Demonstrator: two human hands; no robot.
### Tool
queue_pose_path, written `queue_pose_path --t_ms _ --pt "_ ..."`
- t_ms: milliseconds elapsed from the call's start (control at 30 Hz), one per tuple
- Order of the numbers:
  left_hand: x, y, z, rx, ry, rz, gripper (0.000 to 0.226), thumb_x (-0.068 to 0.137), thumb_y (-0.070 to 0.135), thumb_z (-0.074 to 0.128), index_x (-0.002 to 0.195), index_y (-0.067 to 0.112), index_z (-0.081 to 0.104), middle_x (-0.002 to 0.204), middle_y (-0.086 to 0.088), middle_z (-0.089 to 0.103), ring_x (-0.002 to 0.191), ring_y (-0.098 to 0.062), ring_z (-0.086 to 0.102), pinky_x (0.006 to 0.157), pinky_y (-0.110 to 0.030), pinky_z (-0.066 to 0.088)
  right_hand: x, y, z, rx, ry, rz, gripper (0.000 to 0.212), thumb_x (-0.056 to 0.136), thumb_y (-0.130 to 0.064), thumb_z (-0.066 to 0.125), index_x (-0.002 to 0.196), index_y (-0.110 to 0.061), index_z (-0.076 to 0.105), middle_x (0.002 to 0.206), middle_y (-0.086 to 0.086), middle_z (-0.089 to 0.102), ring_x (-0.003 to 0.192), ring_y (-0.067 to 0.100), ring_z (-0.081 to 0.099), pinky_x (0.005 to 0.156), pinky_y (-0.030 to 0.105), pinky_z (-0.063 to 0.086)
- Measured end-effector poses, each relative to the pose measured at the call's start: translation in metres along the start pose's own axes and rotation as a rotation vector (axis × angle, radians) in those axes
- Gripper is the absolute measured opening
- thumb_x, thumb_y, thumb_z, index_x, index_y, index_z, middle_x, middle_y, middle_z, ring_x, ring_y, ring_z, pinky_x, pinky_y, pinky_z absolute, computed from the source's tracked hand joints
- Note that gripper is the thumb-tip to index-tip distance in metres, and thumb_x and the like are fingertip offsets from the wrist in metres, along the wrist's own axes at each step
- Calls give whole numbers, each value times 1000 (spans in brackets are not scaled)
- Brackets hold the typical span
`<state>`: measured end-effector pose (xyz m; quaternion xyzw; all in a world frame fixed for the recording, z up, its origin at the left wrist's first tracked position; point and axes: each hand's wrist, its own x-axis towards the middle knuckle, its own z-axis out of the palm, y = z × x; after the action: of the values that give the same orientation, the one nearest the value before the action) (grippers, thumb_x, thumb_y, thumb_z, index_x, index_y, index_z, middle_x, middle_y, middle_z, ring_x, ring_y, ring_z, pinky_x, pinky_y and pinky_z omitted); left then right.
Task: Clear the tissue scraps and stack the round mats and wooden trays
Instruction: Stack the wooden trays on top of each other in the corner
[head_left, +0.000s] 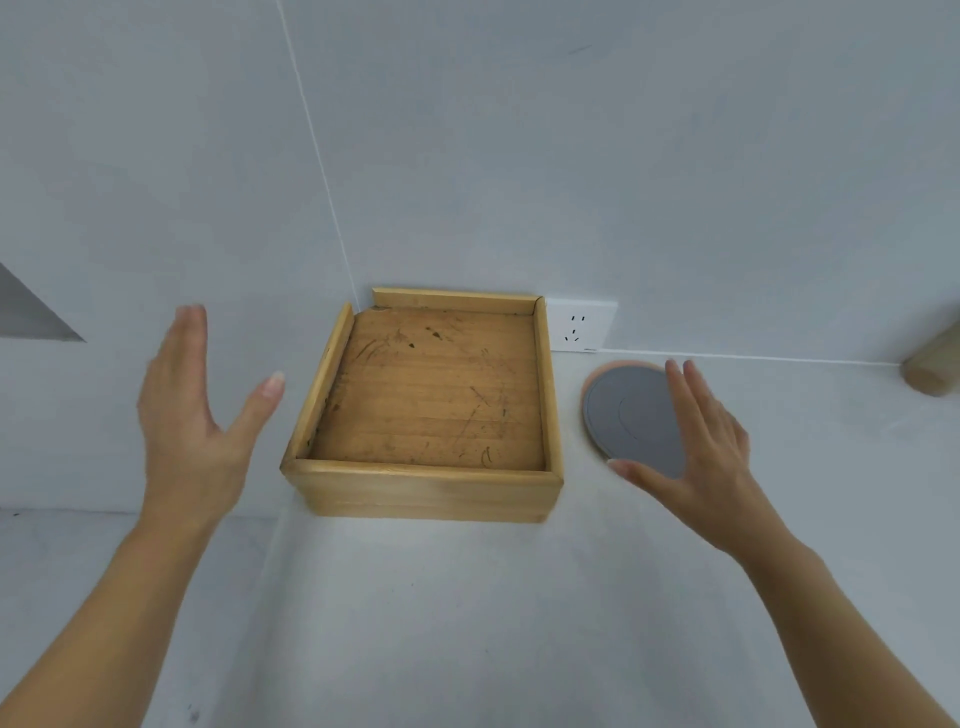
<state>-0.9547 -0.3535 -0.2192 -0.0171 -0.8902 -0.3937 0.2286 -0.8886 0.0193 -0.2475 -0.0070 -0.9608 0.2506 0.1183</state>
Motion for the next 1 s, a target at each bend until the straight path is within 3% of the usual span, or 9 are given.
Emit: queue_pose_path --t_ms 167,300,433,800,1000 --pt "3 70 23 219 -18 224 89 75 75 32 145 20 22 155 -8 18 143 -22 12 113 -30 -5 1 -9 -30 -126 160 -80 91 72 -80 29 145 -34 -1 156 1 3 142 8 -5 113 30 -3" --pt "-15 120 55 261 -62 324 87 77 78 25 144 23 25 154 -8 22 142 -24 14 115 -39 0 -7 -3 -48 -141 228 -101 87 75 -76 31 145 -34 -1 156 4 6 143 12 -2 113 31 -3" --pt "-36 156 87 287 -84 386 82 80 75 25 144 24 25 153 -7 24 142 -24 17 115 -39 2 -18 18 -66 -169 253 -89 88 76 -75 33 145 -31 -1 156 9 8 143 17 1 114 37 1" --pt "-82 220 151 286 -114 397 82 81 75 23 144 22 26 152 -7 26 142 -22 18 115 -37 1 -36 93 -115 -215 238 -97 85 79 -77 23 145 -29 0 155 12 12 143 20 5 114 35 1" --pt "-97 223 178 321 -158 387 85 79 77 25 145 24 19 153 -5 23 142 -20 14 116 -37 4 -32 117 -109 -217 183 -125 87 79 -75 29 147 -26 4 154 12 15 142 22 9 113 38 5"
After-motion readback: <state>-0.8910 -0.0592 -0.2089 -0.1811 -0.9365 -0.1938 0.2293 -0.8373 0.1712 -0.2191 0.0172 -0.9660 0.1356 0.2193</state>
